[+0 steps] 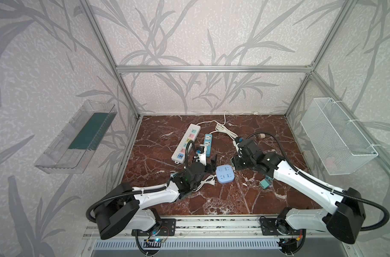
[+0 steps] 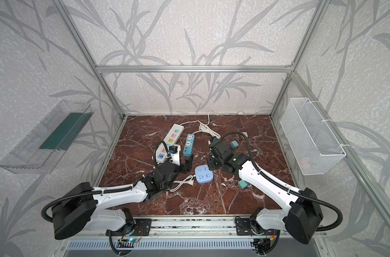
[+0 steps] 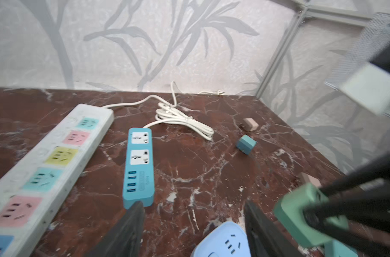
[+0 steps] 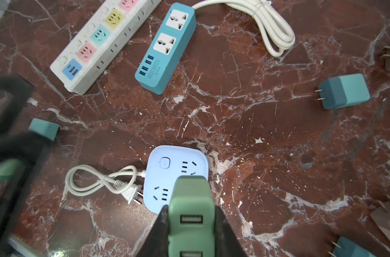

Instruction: Insert the plug

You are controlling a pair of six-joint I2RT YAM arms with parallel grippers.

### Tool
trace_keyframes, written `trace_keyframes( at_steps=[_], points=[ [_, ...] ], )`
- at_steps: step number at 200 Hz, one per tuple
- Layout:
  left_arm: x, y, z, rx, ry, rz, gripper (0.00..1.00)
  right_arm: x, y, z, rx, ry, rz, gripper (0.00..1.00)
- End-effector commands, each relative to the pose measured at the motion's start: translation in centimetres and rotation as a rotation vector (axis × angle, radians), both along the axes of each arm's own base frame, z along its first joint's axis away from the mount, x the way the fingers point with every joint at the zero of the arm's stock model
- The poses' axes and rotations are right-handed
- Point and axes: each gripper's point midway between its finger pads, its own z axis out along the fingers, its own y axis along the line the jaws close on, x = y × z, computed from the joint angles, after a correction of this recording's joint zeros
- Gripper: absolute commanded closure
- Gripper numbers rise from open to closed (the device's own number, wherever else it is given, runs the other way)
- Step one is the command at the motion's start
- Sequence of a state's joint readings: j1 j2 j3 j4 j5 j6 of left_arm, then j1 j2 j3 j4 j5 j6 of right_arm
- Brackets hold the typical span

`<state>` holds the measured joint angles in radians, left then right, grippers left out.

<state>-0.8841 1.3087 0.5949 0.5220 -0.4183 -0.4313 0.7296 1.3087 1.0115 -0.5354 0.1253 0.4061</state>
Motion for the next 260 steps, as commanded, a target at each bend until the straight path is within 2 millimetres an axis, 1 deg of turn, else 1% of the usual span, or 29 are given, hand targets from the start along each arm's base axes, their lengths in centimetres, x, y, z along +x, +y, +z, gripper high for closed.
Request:
trace_keyframes(
  at_steps=[1, 34, 51, 69, 90, 113, 222, 260],
  points=[
    [-0.9, 4.6, -6.5, 0.143, 0.310, 0.124, 0.30, 1.3, 0.7, -0.7, 0.008, -0.044, -0.068, 1.00],
    [-1.1, 4.5, -8.3, 0.098, 0.394, 0.088, 0.33, 1.9, 1.7, -3.0, -0.015, 0.015, -0.074, 1.00],
    [-1.3, 4.3, -8.8, 0.110, 0.409, 0.074, 0.35, 1.9, 1.5, -4.0, -0.029, 0.038, -0.098, 1.00],
    [-1.4, 4.6, -9.1, 0.126, 0.419, 0.081, 0.35, 1.7, 1.8, -4.8, -0.017, 0.060, -0.095, 1.00],
    [-1.5, 4.8, -9.1, 0.133, 0.416, 0.080, 0.35, 1.5, 2.1, -5.5, -0.006, 0.088, -0.098, 1.00],
    [-1.6, 4.7, -8.8, 0.125, 0.406, 0.069, 0.35, 1.5, 2.5, -5.9, 0.021, 0.095, -0.097, 1.00],
    [-1.9, 4.8, -7.2, 0.070, 0.371, 0.055, 0.35, 1.0, 2.0, -8.0, -0.025, 0.151, -0.115, 1.00],
    [-2.0, 5.1, -6.8, 0.066, 0.359, 0.061, 0.35, 1.2, 2.0, -8.0, -0.047, 0.145, -0.108, 1.00]
  ],
)
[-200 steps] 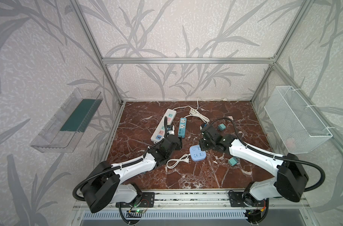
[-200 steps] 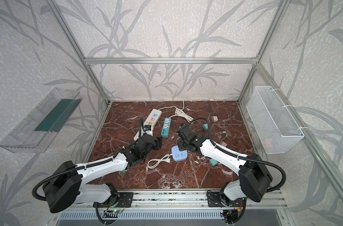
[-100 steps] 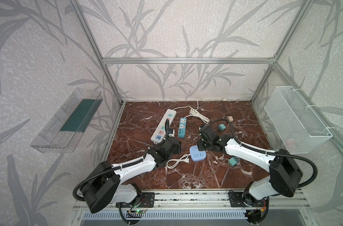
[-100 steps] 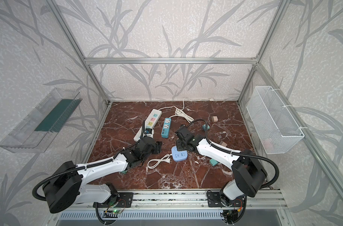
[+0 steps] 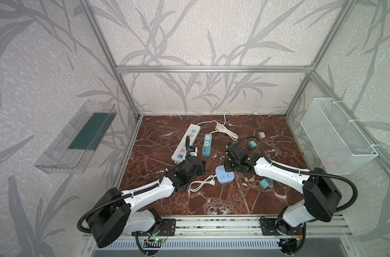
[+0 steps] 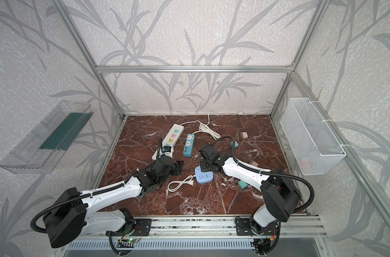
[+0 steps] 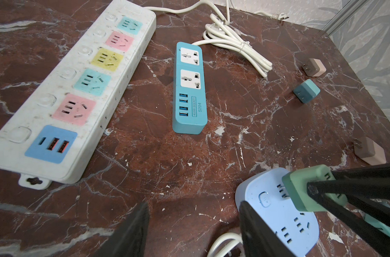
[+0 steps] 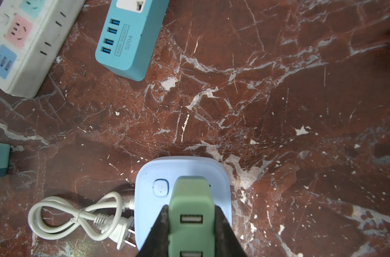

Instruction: Insert the plug

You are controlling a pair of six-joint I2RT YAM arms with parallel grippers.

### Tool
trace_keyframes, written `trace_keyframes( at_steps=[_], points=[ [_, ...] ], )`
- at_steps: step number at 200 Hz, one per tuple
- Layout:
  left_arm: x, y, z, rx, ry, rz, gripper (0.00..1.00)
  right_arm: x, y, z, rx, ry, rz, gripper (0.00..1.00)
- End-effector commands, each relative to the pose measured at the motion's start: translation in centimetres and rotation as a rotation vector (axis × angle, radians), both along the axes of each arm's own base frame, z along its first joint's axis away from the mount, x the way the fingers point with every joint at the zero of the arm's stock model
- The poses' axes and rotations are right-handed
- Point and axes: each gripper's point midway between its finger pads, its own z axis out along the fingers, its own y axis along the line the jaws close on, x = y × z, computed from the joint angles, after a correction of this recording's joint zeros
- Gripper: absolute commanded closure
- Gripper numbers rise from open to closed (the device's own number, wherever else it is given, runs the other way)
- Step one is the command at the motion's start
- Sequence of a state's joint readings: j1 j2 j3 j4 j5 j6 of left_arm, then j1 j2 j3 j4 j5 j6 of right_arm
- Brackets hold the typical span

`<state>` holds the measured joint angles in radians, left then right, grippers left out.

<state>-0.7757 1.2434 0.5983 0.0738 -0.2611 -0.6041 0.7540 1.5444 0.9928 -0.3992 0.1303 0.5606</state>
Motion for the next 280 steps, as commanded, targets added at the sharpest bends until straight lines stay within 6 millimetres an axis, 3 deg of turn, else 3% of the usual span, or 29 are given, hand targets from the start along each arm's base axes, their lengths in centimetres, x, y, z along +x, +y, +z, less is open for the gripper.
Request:
trace_keyframes(
  at_steps=[1, 89, 130, 176, 181, 198, 214, 237, 280],
  points=[
    [-0.1, 0.7, 0.4, -0.015, -0.009, 0.026, 0.35, -0.2, -0.4, -1.0, -0.041, 0.019, 0.001, 1.00],
    [-0.1, 0.7, 0.3, -0.016, -0.010, 0.027, 0.35, -0.1, -0.1, -2.3, -0.084, 0.040, 0.034, 1.00],
    [0.0, 0.6, 0.2, -0.017, -0.007, 0.027, 0.35, -0.4, -1.0, -3.3, -0.188, 0.055, 0.032, 1.00],
    [0.0, 0.6, 0.3, -0.018, -0.009, 0.027, 0.35, -1.8, -2.5, -6.1, -0.266, 0.103, 0.020, 1.00],
    [0.0, 0.6, 0.3, -0.018, -0.010, 0.028, 0.35, -2.2, -2.8, -7.3, -0.288, 0.130, 0.020, 1.00],
    [0.0, 0.6, 0.3, -0.018, -0.009, 0.026, 0.35, -2.7, -3.2, -8.5, -0.317, 0.162, 0.013, 1.00],
    [0.0, 0.7, 0.4, -0.016, -0.009, 0.027, 0.35, -2.8, -3.9, -9.0, -0.344, 0.166, -0.010, 1.00],
    [0.0, 0.9, 0.5, -0.012, -0.013, 0.033, 0.35, -1.7, -4.3, -8.3, -0.353, 0.135, -0.014, 1.00],
    [0.0, 1.2, 0.8, -0.003, -0.028, 0.039, 0.35, 2.5, -5.1, -6.4, -0.348, 0.048, 0.060, 1.00]
  ],
)
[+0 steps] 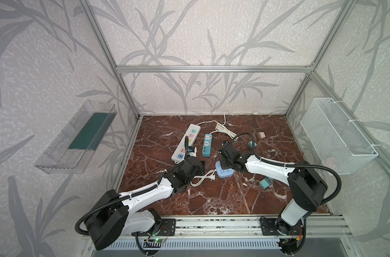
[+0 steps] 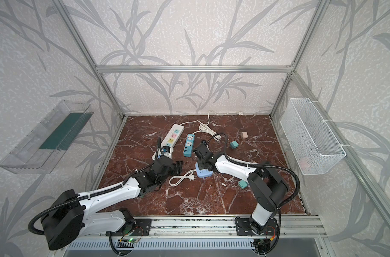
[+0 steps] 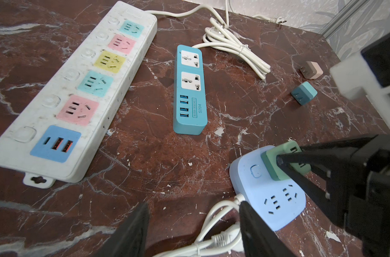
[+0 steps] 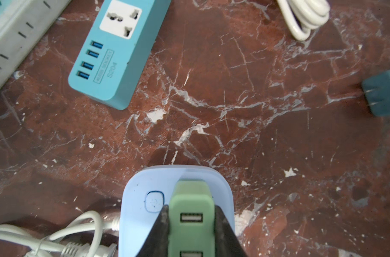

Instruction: Insert the plug

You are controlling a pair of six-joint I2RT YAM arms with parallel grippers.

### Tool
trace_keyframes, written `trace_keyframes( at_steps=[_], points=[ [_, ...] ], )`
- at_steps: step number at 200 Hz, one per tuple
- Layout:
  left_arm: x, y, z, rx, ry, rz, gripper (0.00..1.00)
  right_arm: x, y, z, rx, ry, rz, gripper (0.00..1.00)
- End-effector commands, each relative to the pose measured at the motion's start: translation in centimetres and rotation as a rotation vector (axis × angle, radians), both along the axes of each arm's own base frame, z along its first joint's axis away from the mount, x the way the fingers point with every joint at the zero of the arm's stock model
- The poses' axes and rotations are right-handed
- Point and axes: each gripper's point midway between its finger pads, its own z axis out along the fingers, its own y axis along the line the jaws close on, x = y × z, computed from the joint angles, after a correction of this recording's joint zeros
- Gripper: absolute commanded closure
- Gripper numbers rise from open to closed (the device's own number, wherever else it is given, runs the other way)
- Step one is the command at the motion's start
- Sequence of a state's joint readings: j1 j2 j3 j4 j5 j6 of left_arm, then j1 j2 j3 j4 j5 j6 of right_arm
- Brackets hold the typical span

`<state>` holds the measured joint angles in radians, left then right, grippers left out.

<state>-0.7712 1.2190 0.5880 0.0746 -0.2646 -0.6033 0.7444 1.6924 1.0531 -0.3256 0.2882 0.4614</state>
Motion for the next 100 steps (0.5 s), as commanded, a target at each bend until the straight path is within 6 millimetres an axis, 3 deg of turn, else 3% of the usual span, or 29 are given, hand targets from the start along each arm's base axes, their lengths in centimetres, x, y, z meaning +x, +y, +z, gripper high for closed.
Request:
trace_keyframes(
  at_steps=[1, 35, 64, 79, 100],
  points=[
    [0.1, 0.8, 0.5, 0.005, -0.016, 0.031, 0.35, -1.3, -4.6, -4.4, -0.189, 0.150, 0.045, 1.00],
    [0.2, 0.9, 0.6, 0.001, -0.027, 0.037, 0.35, 0.1, -4.1, -4.1, -0.131, 0.164, 0.147, 1.00],
    [0.5, 0.6, 0.8, -0.002, -0.030, 0.034, 0.35, 0.4, -3.3, -3.4, -0.120, 0.157, 0.194, 0.89],
    [0.5, 0.5, 1.0, -0.002, -0.028, 0.032, 0.35, 0.6, -3.1, -2.7, -0.104, 0.158, 0.197, 0.76],
    [0.5, 0.3, 1.4, -0.008, -0.025, 0.024, 0.35, 0.7, -2.6, -1.2, -0.072, 0.146, 0.204, 0.50]
  ],
)
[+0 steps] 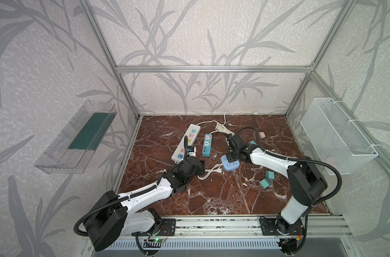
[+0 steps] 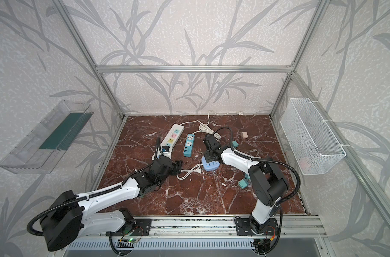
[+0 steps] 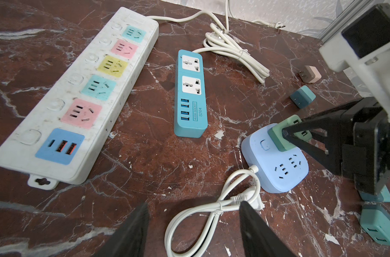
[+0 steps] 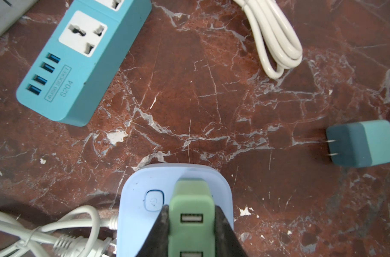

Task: Insert the plug
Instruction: 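Open the right gripper and lift it away from the seated green adapter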

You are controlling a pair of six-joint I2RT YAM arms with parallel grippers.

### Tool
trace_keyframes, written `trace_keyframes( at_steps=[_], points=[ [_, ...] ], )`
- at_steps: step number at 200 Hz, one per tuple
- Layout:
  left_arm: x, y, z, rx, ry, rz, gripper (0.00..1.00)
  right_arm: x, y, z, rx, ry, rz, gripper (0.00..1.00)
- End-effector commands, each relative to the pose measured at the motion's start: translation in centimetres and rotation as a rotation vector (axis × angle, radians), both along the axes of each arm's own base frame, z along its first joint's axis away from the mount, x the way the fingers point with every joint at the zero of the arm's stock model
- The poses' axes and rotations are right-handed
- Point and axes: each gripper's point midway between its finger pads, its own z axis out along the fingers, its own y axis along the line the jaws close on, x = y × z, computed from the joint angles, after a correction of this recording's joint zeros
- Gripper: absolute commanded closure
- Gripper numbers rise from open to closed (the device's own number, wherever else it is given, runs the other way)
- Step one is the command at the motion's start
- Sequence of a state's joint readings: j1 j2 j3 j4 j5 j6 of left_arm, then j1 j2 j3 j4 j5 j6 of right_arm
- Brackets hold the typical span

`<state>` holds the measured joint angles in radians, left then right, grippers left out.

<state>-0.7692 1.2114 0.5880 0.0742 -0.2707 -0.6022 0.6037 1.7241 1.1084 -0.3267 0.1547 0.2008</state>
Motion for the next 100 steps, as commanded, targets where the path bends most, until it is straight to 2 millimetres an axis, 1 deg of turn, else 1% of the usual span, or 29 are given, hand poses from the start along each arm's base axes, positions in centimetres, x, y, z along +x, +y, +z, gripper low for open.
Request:
trace_keyframes(
  at_steps=[1, 9, 14, 16, 18, 29, 43, 58, 64, 81, 94, 97, 100],
  points=[
    [0.4, 0.2, 1.1, -0.007, -0.017, 0.017, 0.35, -2.4, -0.5, -1.3, -0.045, 0.124, 0.057, 0.49],
    [0.4, 0.2, 1.2, -0.010, -0.017, 0.019, 0.35, -2.4, -0.3, -0.4, -0.032, 0.112, 0.061, 0.45],
    [0.3, 0.2, 1.3, -0.013, -0.016, 0.018, 0.35, -2.3, -0.3, -0.1, -0.029, 0.109, 0.060, 0.43],
    [0.3, 0.2, 1.3, -0.013, -0.015, 0.018, 0.35, -2.2, -0.2, 0.8, -0.016, 0.091, 0.060, 0.43],
    [0.3, 0.2, 1.4, -0.016, -0.015, 0.018, 0.35, -2.2, -0.2, 1.2, -0.010, 0.082, 0.059, 0.42],
    [0.2, 0.2, 1.5, -0.026, -0.009, 0.018, 0.35, -2.0, -0.3, 3.0, 0.007, 0.049, 0.053, 0.37],
    [-0.1, 0.1, 1.8, -0.042, -0.003, 0.016, 0.35, -1.8, -0.8, 5.3, 0.020, 0.004, 0.027, 0.35],
    [-0.3, 0.1, 2.1, -0.062, 0.004, 0.016, 0.35, -2.0, -1.7, 6.9, 0.051, -0.026, -0.016, 0.35],
    [-0.4, 0.1, 2.3, -0.073, 0.005, 0.015, 0.35, -2.2, -2.2, 7.4, 0.065, -0.036, -0.044, 0.35],
    [-0.7, 0.1, 2.6, -0.100, 0.011, 0.016, 0.35, -3.2, -3.9, 7.9, 0.095, -0.059, -0.126, 0.35],
    [-1.0, 0.2, 2.7, -0.120, 0.017, 0.020, 0.35, -4.2, -5.6, 7.5, 0.092, -0.081, -0.186, 0.35],
    [-1.1, 0.2, 2.7, -0.124, 0.019, 0.022, 0.35, -4.4, -6.0, 7.7, 0.098, -0.089, -0.198, 0.35],
    [-1.2, 0.2, 2.7, -0.130, 0.020, 0.021, 0.35, -4.7, -6.3, 7.4, 0.098, -0.083, -0.206, 0.35]
  ],
)
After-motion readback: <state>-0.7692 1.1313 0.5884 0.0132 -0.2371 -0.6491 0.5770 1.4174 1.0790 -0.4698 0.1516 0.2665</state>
